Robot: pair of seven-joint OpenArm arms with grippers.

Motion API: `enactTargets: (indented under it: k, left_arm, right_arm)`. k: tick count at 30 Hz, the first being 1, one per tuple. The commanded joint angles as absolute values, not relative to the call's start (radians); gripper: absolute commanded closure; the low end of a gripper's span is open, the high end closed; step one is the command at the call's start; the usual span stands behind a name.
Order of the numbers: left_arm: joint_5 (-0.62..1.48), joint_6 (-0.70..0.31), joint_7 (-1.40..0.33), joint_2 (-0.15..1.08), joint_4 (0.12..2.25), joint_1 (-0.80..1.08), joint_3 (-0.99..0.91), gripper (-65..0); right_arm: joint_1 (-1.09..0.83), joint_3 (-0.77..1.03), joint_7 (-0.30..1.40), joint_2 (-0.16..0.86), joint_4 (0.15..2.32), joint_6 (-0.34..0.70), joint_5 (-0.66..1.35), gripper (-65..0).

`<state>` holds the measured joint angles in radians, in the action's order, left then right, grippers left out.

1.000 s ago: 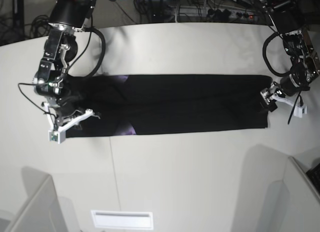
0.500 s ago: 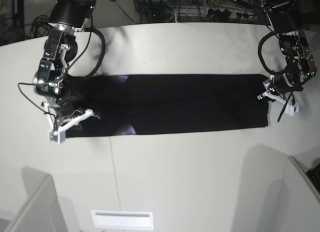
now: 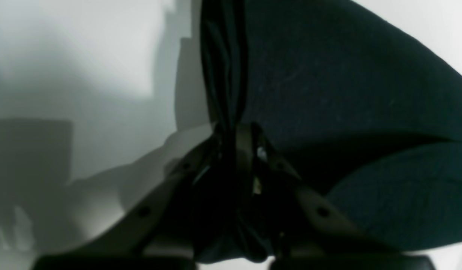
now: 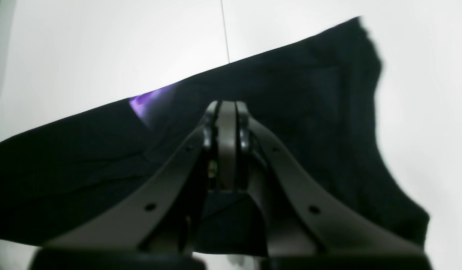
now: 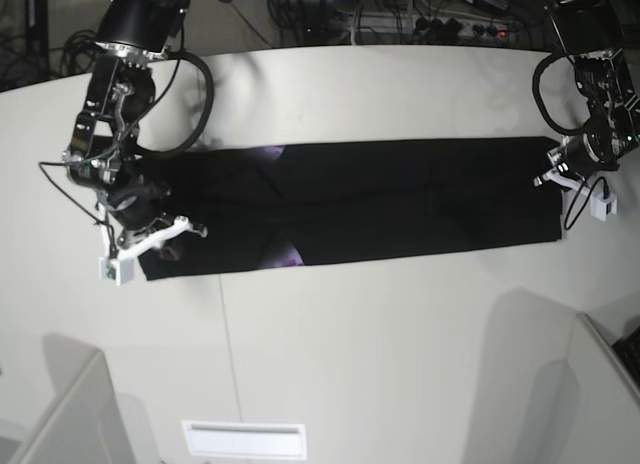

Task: Fold the T-shirt properly
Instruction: 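Grasp the strip end near the left gripper with the left gripper, then fold the strip end with the left gripper toward the right gripper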

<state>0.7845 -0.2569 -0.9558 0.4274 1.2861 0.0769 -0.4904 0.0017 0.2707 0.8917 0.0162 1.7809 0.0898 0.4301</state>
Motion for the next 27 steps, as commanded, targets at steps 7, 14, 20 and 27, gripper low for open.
enactTargets:
  k: [7,14,20,27]
  left_arm:
    - [0.794,-0.257,-0.943,0.487,1.428,0.122,-0.529,0.0]
    - [0.794,-0.254,-0.952,0.484,1.655,0.217,-0.544,0.0]
    - [0.796,-0.252,-0.972,0.461,1.762,0.242,-0.467,0.0]
    - [0.799,-0.252,-1.006,0.400,1.802,0.231,-0.437,0.0]
  right_arm:
    - [-0.005,0.268,0.871,0.018,1.804,0.094,0.443,0.0]
    - [-0.019,0.272,0.871,0.018,1.804,0.094,0.443,0.0]
    - [-0.019,0.268,0.871,0.018,1.804,0.094,0.443,0.0]
    - [-0.019,0.271,0.871,0.018,1.804,0.094,0.443,0.0]
